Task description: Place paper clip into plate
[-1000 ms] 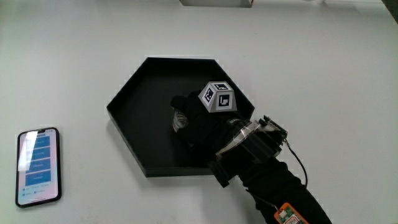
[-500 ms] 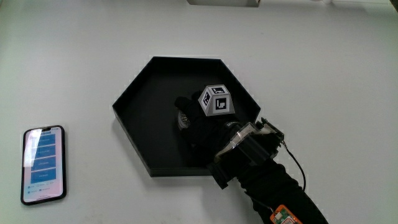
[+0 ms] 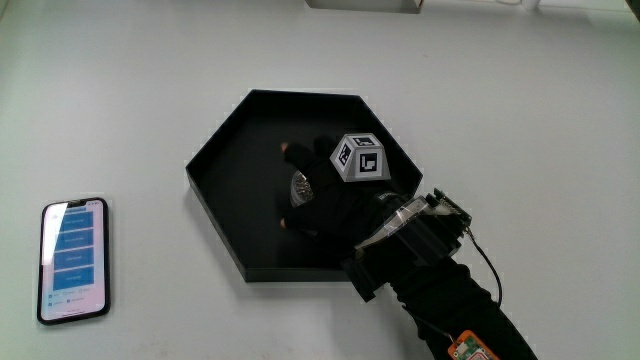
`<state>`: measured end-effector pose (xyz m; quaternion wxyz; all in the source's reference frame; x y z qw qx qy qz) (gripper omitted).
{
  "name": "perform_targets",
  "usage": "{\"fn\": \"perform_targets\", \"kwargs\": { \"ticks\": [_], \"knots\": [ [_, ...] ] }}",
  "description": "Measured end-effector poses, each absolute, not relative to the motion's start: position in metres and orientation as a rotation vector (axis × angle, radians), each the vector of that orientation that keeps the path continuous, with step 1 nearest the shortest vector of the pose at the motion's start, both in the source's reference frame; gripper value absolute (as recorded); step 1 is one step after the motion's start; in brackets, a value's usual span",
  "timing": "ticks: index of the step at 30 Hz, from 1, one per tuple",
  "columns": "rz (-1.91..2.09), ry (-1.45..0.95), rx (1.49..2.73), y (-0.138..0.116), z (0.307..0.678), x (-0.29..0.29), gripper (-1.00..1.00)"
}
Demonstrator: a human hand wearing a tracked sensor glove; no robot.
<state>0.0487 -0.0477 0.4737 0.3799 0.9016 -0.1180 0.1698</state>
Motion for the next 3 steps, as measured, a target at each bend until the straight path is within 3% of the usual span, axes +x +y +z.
{"fn": "perform_targets", "kwargs": {
  "ticks": [3],
  "knots": [
    [0.422,-0.333,2.331,-0.0484,0.4629,0.0461,-1.00]
  ]
}}
